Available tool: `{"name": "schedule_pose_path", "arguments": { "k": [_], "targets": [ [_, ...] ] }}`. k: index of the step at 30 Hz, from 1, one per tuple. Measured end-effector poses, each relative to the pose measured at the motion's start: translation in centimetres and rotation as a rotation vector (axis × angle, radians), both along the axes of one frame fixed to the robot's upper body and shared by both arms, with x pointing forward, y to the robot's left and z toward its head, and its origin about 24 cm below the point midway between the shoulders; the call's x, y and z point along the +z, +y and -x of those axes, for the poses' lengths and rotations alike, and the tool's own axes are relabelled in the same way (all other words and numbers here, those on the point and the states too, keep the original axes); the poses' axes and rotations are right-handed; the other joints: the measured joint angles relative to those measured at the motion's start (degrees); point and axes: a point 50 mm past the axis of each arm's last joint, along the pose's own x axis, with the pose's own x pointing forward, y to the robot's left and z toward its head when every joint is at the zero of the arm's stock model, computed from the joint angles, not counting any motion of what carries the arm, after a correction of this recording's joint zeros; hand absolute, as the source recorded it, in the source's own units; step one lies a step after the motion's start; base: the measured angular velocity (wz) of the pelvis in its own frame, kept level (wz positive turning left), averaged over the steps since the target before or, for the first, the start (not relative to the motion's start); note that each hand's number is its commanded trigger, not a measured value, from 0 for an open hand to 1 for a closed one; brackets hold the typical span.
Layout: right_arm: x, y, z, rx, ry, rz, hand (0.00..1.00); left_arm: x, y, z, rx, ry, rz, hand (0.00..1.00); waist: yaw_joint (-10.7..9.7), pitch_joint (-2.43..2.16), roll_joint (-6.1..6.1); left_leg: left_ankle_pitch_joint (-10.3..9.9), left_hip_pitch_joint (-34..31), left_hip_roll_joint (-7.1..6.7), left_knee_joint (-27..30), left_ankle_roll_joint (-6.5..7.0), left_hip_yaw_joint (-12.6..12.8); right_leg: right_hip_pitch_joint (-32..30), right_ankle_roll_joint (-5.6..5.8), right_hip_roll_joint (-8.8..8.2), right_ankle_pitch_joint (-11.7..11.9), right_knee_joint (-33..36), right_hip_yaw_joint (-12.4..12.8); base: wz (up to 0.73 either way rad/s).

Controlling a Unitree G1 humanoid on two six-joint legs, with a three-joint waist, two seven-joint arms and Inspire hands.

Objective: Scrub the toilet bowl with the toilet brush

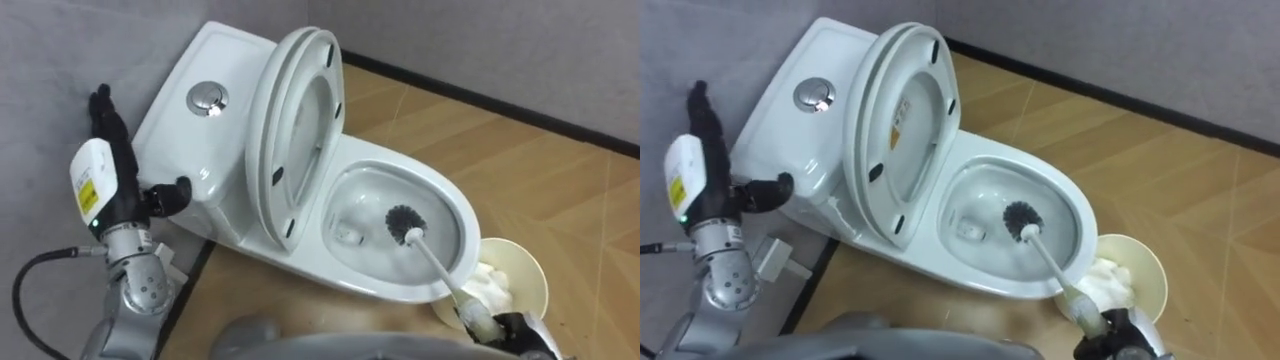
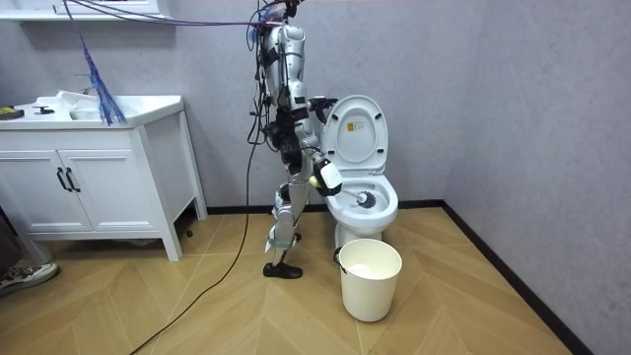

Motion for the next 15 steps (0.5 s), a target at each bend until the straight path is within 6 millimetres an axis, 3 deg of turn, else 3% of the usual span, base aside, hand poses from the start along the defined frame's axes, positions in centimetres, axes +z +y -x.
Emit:
{"name": "schedule_pose_path", "arguments": {
  "k": [8, 15],
  "targets": [
    [0.9, -1.1, -3.0, 0.075, -0.049, 0.038, 1.00, -0.2, 0.0, -0.2, -0.081, 0.049, -0.028, 0.00, -0.44, 0.19, 0.64, 0.61, -1.31, -0.01, -0.37, 0.22, 0.42, -2.23, -0.12, -0.35, 0.07, 1.15, 0.51, -0.02],
    [2.7, -2.7, -7.5, 0.187, -0.119, 0.119, 1.00, -2.6, -1.6, -0.2, -0.207, 0.184, -0.002, 0.00, 0.81, 0.65, 1.59, 2.96, -6.83, -0.06, -0.25, 0.34, 0.16, -8.74, -0.51, -0.99, 0.29, 4.70, 0.44, 0.02]
  ]
}}
